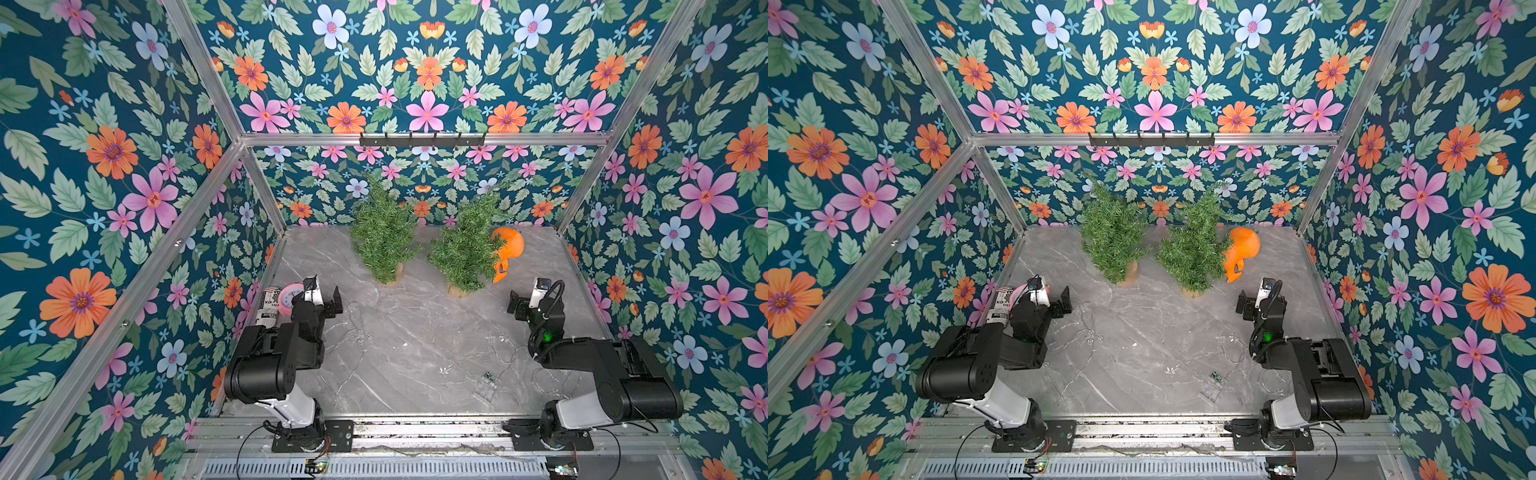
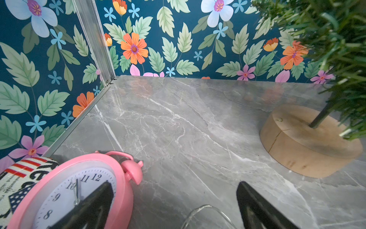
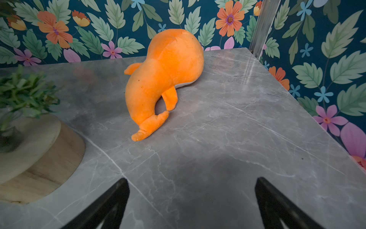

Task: Wrap string light around the christmas tree
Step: Pick up the Christmas tree at the center of the board.

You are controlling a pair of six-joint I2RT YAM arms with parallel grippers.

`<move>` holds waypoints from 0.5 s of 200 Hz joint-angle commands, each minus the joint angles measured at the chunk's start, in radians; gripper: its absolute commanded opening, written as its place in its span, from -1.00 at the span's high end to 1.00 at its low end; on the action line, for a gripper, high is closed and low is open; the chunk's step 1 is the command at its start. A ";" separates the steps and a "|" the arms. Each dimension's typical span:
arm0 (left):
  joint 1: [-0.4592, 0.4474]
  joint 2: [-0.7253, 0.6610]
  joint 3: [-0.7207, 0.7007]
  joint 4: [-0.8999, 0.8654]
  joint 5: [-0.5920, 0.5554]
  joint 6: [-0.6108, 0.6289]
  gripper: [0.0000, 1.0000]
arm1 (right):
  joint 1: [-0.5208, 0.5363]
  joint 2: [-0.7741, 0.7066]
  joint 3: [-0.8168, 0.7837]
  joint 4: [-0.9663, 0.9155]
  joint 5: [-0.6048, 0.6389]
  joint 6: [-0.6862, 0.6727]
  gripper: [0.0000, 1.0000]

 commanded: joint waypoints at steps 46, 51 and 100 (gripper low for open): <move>0.001 -0.047 -0.035 0.056 -0.037 -0.003 -0.99 | 0.007 -0.036 -0.015 0.036 0.023 -0.009 -1.00; 0.001 -0.090 -0.046 0.039 -0.055 -0.012 -0.99 | 0.011 -0.073 -0.018 0.014 0.024 -0.012 -0.99; 0.002 -0.678 0.040 -0.723 -0.268 -0.369 -0.99 | 0.015 -0.621 0.141 -0.811 0.093 0.241 -0.99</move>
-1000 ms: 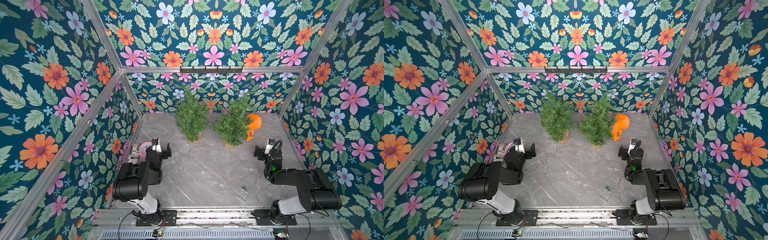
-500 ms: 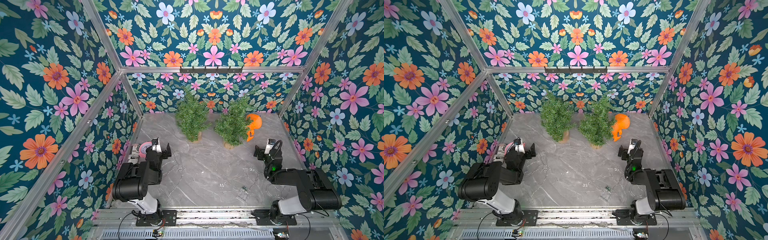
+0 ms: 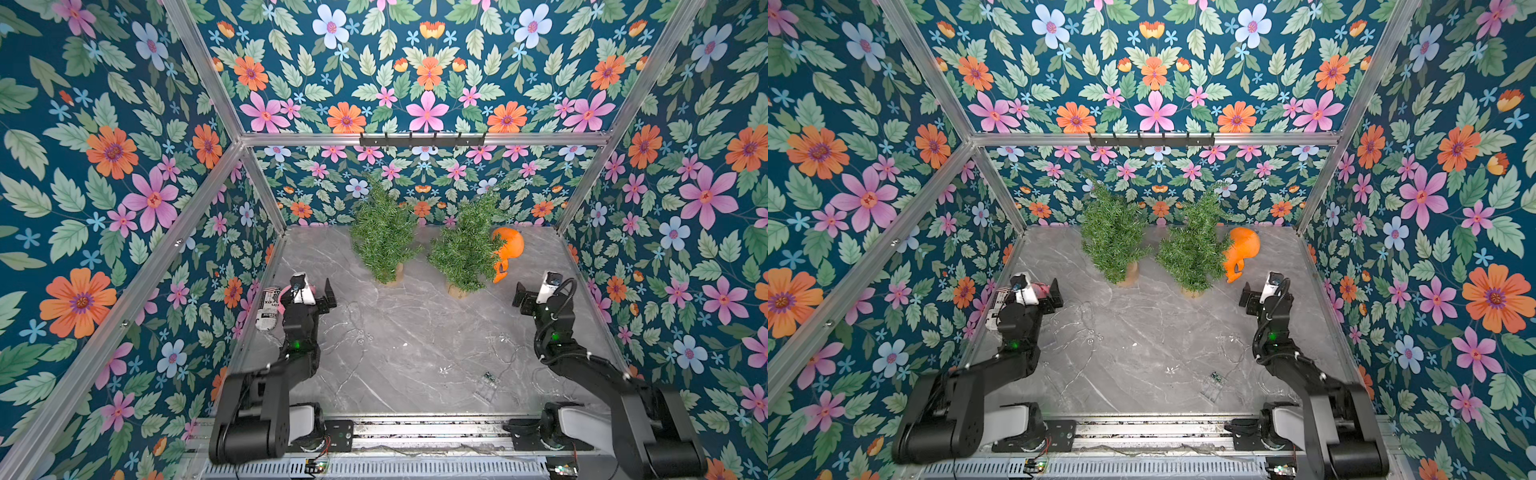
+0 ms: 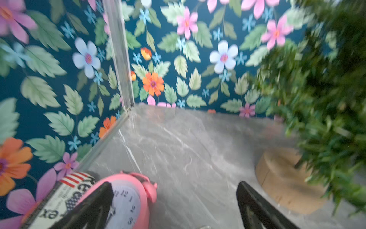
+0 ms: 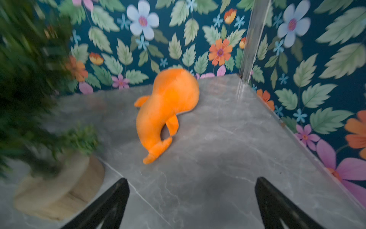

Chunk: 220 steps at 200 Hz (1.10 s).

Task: Wrap string light around the christmas tree
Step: Pick up the Christmas tree at the center of the board.

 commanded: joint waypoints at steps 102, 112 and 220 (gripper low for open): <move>-0.019 -0.447 0.348 -0.911 0.555 -0.510 -0.73 | 0.014 -0.158 0.782 -0.997 -0.674 0.296 -0.99; -0.038 -0.365 0.440 -0.990 0.629 -0.463 -0.71 | 0.029 -0.103 0.877 -1.027 -0.646 0.266 -0.99; -0.255 -0.216 0.386 -0.931 0.523 -0.333 -0.75 | 0.190 0.343 1.271 -0.838 -0.510 0.096 -0.94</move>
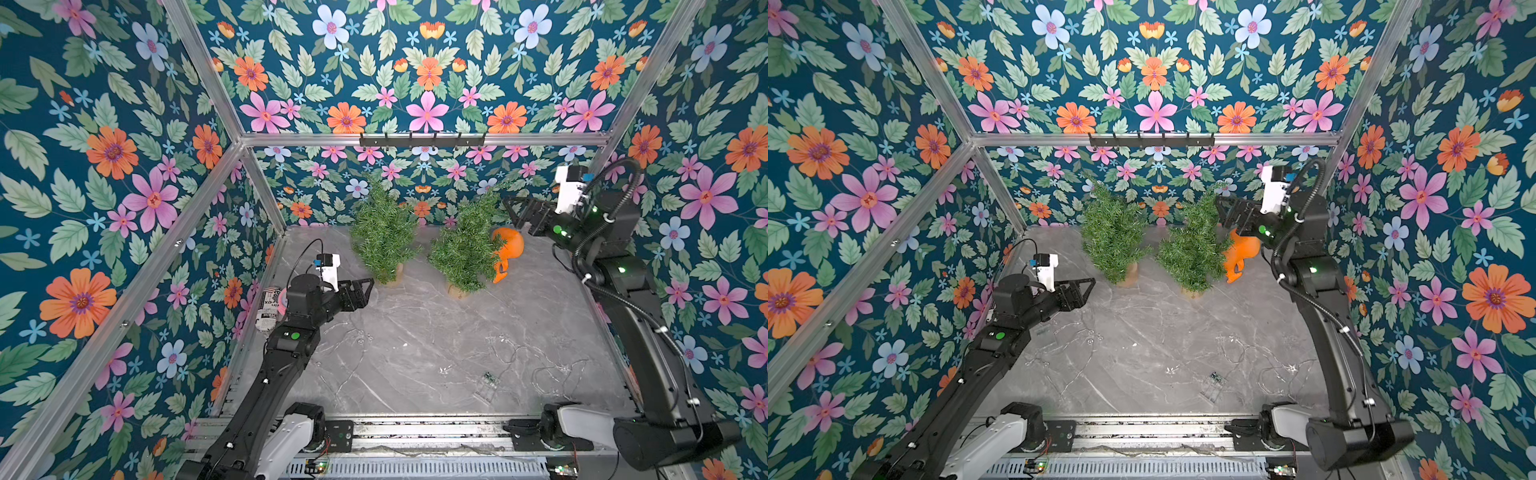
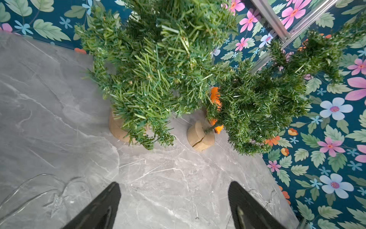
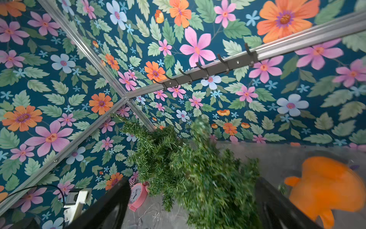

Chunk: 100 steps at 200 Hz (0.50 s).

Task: Wrap string light around the christmas tree
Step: Pick up the Christmas tree at the center of the board.

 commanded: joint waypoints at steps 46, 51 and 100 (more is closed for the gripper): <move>0.012 -0.013 -0.005 -0.003 -0.016 0.012 -0.75 | 0.067 0.141 0.052 0.056 0.341 -0.165 -0.92; 0.014 -0.015 -0.010 0.005 -0.013 0.007 -0.75 | 0.067 0.140 0.039 0.074 0.340 -0.165 -0.91; 0.014 -0.001 -0.016 0.016 0.036 -0.005 -0.69 | 0.077 0.180 0.034 0.131 0.203 -0.124 -0.66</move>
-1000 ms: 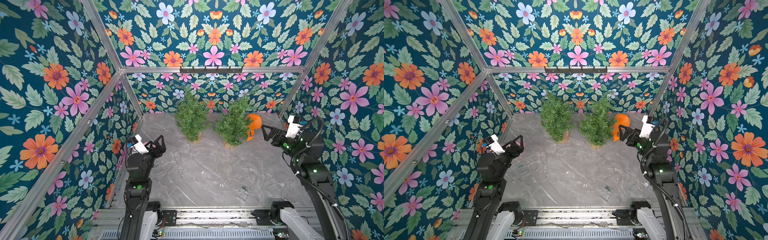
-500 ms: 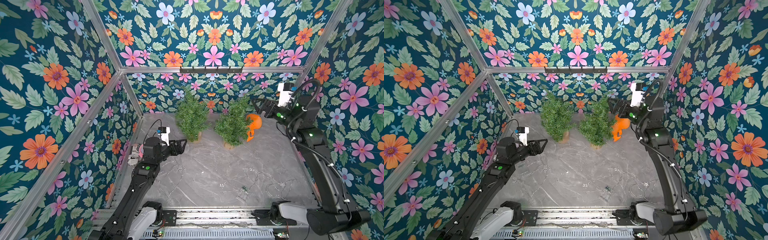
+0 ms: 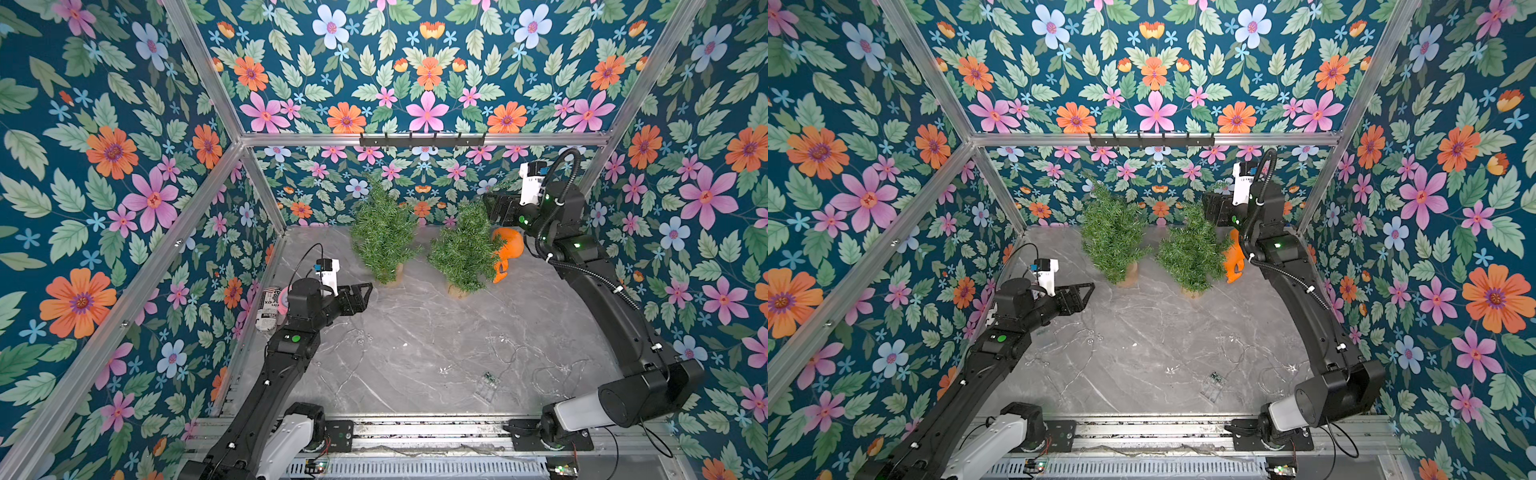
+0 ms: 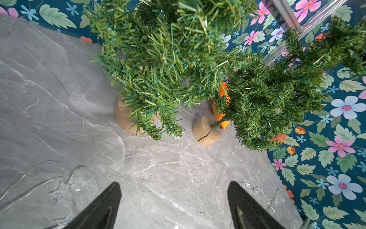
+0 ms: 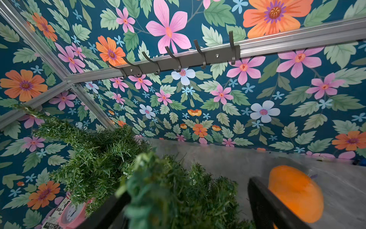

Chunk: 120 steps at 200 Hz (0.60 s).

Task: Wrap string light around the christmas tree
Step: Pick up the Christmas tree at the center of the board.

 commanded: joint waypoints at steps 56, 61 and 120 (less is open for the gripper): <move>0.000 -0.024 -0.033 0.059 0.052 -0.013 -0.70 | 0.015 0.062 0.044 0.076 -0.049 0.019 0.10; 0.000 -0.025 -0.033 0.058 0.052 -0.013 -0.70 | 0.018 0.061 0.045 0.078 -0.049 0.017 0.19; 0.000 -0.030 -0.038 0.058 0.054 -0.016 -0.70 | 0.093 0.013 0.088 0.035 0.009 -0.070 1.00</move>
